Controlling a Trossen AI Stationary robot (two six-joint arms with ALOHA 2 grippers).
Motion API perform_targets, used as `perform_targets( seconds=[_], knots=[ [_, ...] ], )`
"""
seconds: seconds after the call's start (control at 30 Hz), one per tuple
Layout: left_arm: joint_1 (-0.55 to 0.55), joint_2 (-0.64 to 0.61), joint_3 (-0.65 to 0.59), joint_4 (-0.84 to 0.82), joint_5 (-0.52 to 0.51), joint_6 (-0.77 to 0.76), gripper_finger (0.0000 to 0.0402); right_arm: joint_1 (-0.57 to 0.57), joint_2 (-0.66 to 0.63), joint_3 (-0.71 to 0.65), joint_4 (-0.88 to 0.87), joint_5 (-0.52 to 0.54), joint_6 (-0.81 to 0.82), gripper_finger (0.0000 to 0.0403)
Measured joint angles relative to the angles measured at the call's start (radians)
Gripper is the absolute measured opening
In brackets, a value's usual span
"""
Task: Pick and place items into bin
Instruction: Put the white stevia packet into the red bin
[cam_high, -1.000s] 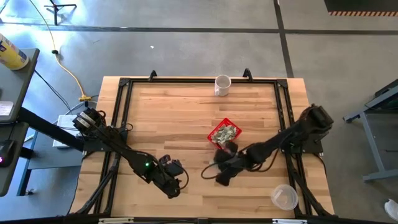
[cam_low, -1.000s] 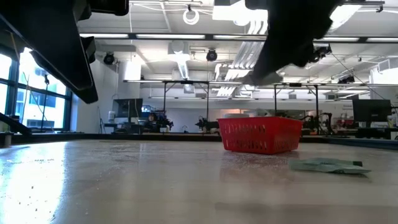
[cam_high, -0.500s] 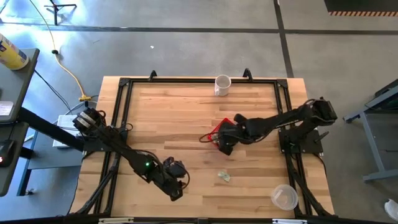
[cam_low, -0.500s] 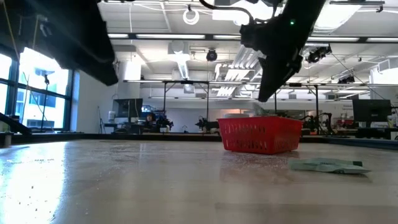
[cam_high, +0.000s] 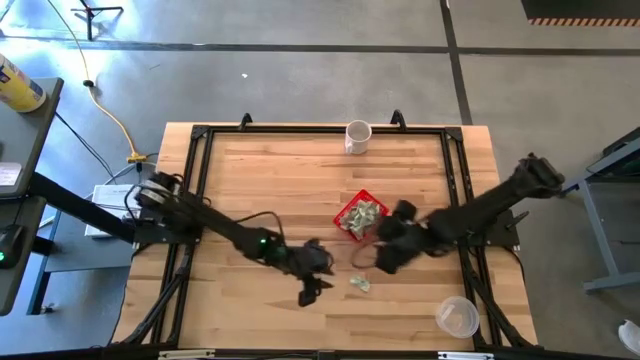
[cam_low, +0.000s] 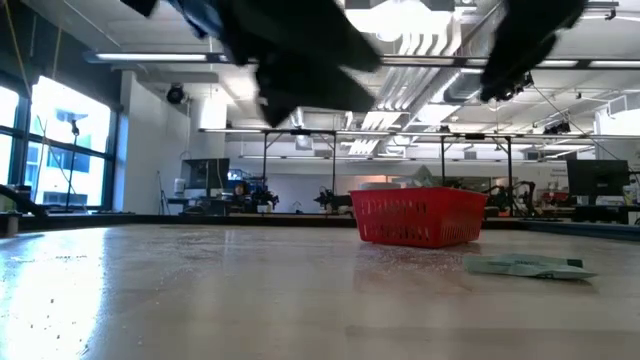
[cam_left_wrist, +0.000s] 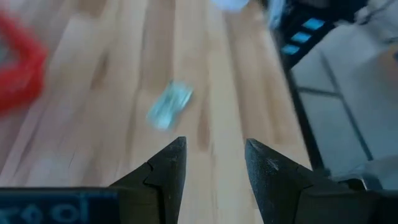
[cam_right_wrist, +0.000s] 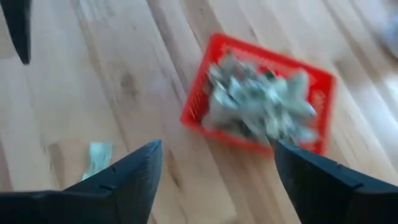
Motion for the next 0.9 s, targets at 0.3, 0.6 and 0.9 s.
perform_targets(
  seconds=[0.3,0.6,0.9],
  knots=[
    [0.049,0.268,0.254,0.014,0.062,0.327,0.0198,0.291,-0.042,0.0,-0.319,0.082,0.429,0.0303],
    [0.117,0.465,0.614,-0.33,0.036,0.432,0.0198,0.351,0.0,0.0,-0.344,0.063,0.503,0.0303],
    [0.132,0.49,0.628,-0.381,0.151,0.502,0.0198,0.385,0.001,0.0,-0.385,0.037,0.508,0.0303]
  ],
)
